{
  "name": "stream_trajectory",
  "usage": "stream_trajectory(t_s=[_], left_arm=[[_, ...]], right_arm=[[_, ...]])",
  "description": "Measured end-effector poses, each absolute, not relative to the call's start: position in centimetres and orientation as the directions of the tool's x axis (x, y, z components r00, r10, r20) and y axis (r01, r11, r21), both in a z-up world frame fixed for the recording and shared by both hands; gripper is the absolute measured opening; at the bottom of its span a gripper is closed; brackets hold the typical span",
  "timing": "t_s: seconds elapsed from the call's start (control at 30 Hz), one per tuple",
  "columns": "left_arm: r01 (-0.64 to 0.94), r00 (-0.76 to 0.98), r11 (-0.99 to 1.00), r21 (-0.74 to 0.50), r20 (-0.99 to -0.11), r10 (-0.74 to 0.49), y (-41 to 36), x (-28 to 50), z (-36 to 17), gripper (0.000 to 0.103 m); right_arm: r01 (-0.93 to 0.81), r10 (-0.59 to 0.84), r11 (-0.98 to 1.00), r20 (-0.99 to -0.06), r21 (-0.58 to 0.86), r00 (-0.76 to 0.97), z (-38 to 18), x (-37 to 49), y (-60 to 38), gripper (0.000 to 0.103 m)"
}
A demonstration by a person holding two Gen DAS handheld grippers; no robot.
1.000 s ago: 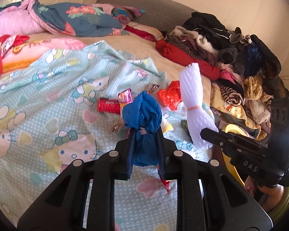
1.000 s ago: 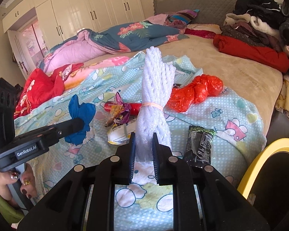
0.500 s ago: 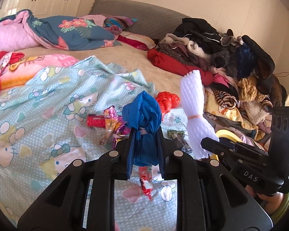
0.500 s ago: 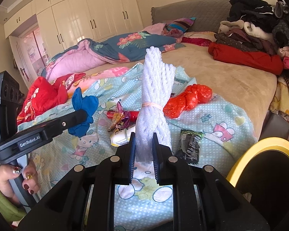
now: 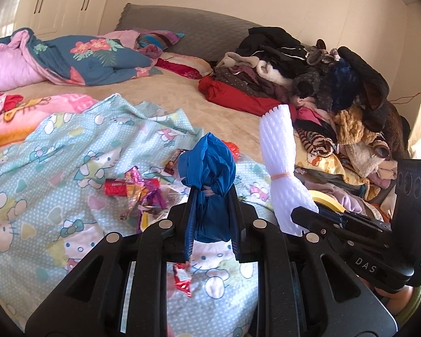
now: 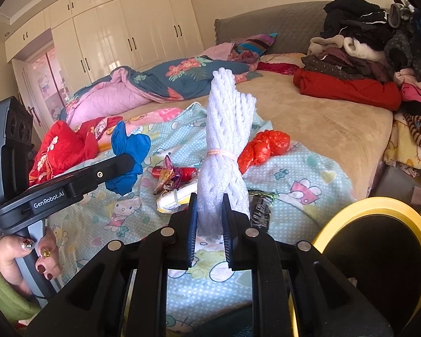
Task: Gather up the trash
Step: 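Carry the blue cloth and foam net over the bin with both tools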
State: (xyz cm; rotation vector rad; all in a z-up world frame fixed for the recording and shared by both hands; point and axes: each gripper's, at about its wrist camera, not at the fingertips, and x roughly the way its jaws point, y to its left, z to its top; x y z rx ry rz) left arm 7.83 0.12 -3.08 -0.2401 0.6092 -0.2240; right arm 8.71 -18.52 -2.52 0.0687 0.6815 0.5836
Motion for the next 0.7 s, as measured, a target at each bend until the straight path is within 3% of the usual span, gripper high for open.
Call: stream_trajectory(t_s=[0.7], left_arm=[[0.218,0.785,0.943,-0.252,-0.529,-0.323,-5.1,7.1,-2.3,0.014]], right_arm=[[-0.420,0.493,0.868,-0.546,0.264,0.677,-2.0,6.9,-23.7,0.016]])
